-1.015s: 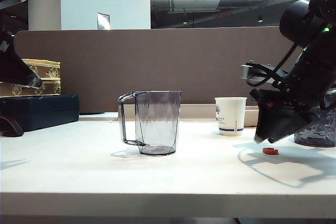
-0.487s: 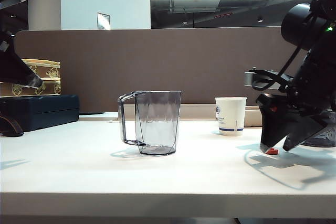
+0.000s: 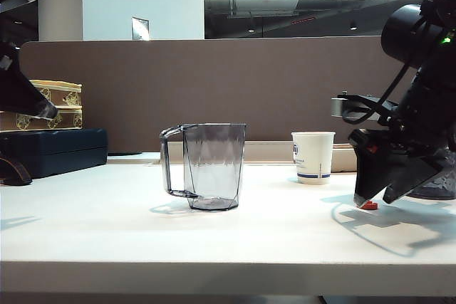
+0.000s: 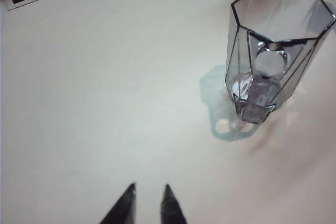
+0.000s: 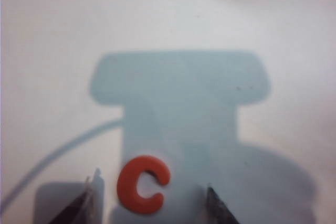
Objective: Pick up the letter "c" and put it in the paper cup.
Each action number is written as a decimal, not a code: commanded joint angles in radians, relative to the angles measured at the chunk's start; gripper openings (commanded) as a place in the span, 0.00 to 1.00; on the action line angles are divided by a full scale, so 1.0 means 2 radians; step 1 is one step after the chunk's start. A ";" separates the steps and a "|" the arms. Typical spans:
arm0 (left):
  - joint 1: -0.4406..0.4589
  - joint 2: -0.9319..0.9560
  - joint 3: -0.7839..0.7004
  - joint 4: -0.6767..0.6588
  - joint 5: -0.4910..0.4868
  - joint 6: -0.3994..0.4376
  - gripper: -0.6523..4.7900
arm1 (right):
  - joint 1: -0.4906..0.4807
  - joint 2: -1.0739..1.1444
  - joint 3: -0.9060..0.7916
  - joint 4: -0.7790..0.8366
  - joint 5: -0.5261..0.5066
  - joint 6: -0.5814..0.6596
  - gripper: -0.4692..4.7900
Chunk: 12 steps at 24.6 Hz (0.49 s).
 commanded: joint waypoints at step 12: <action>0.000 -0.001 0.001 0.005 0.002 0.000 0.23 | 0.001 0.019 0.002 0.005 -0.005 0.003 0.47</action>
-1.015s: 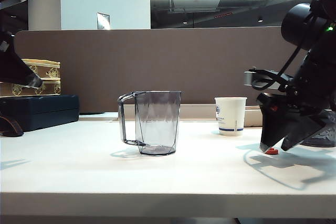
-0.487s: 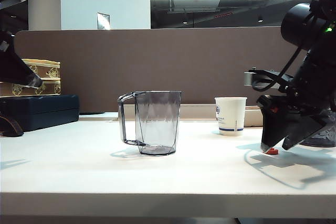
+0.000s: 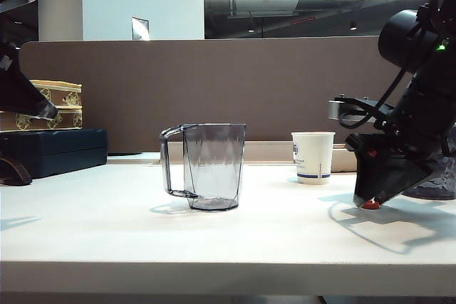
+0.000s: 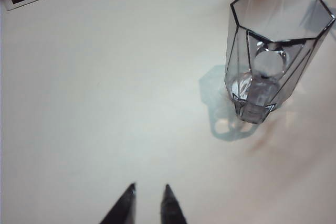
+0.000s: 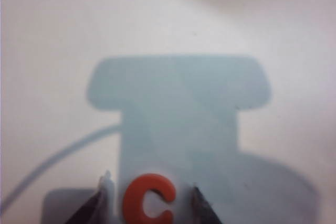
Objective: Pick up the letter "c" and put it in the paper cup.
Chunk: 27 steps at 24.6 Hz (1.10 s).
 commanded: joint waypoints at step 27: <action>0.000 -0.001 0.001 0.007 0.002 0.000 0.23 | 0.001 0.003 -0.001 -0.057 -0.003 0.018 0.47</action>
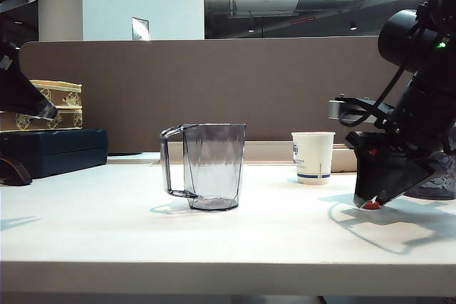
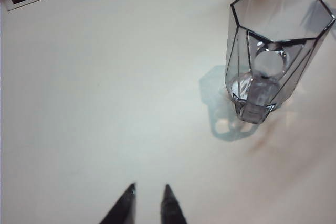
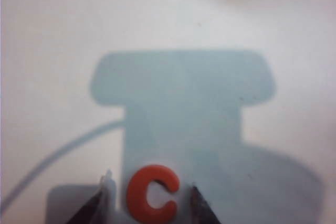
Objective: Pick up the letter "c" and put it in the paper cup.
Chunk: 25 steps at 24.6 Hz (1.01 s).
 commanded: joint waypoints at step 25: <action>0.000 -0.001 0.001 0.006 0.002 -0.010 0.23 | 0.001 0.004 -0.004 -0.041 -0.002 0.014 0.35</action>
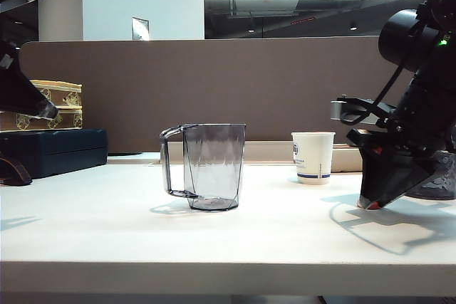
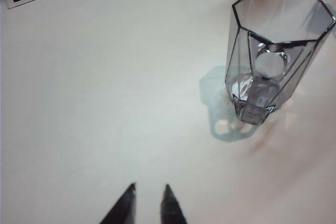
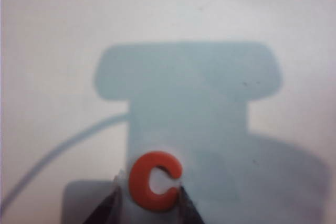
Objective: Pick up the letter "c" and put it in the paper cup.
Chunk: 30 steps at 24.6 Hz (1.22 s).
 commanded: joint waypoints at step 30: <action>0.000 -0.001 0.001 0.006 0.002 -0.003 0.23 | 0.001 0.008 -0.007 0.000 0.001 0.007 0.31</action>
